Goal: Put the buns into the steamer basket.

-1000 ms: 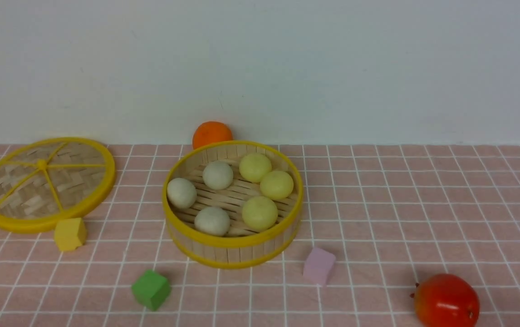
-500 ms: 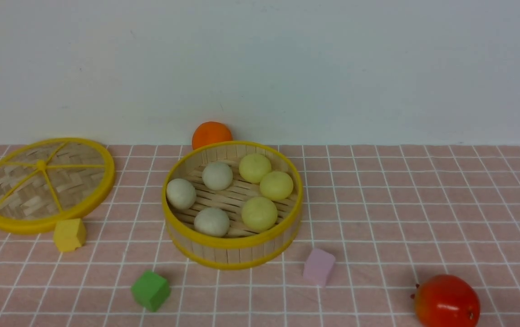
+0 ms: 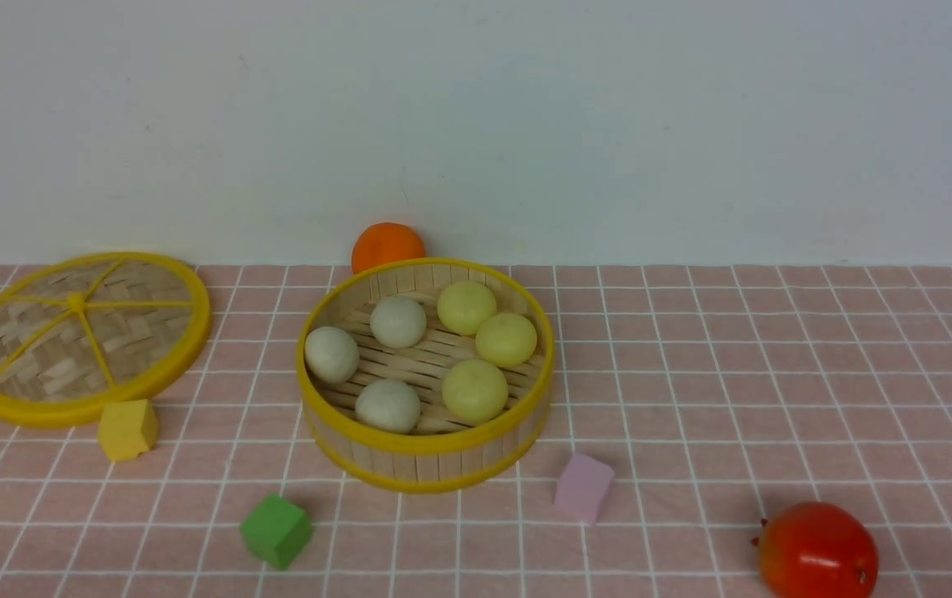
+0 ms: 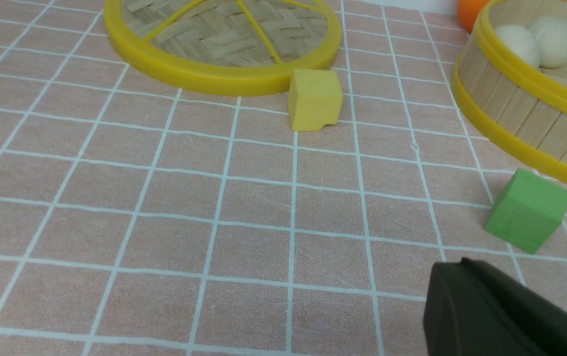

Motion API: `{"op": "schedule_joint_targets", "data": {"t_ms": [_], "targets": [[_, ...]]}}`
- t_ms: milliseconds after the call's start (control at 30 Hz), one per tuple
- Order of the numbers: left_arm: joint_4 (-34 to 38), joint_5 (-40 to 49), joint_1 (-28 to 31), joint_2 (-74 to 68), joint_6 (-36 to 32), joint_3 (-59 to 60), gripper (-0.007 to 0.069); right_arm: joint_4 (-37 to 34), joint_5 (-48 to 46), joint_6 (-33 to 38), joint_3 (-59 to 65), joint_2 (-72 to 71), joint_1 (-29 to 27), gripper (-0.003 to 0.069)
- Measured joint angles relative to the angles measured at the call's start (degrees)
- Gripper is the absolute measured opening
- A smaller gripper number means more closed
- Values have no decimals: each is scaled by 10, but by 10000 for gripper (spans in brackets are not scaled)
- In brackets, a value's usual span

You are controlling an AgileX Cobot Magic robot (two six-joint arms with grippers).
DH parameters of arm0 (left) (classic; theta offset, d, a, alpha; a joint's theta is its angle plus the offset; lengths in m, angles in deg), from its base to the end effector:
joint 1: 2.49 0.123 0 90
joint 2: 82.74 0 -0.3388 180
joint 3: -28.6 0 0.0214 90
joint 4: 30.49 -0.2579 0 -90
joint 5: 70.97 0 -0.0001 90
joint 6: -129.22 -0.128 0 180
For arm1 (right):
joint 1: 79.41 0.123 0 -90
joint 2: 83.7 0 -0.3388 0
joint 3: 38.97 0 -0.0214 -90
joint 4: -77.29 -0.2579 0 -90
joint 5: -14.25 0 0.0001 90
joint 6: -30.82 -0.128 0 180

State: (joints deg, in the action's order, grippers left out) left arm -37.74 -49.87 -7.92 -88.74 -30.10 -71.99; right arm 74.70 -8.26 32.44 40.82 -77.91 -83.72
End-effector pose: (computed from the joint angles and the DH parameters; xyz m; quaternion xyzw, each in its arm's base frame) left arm 0.0414 0.0019 0.1643 -0.0728 0.7971 -0.0827 0.5937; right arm 0.0401 -0.0008 0.1586 0.0308 0.8088 -0.0111 0.5872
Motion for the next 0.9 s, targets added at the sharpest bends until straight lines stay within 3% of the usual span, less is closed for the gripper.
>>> {"op": "schedule_joint_targets", "data": {"t_ms": [900], "targets": [[-1, 0, 0, 0, 1, 0, 22, 0, 0, 0, 0, 0, 0, 238]]}}
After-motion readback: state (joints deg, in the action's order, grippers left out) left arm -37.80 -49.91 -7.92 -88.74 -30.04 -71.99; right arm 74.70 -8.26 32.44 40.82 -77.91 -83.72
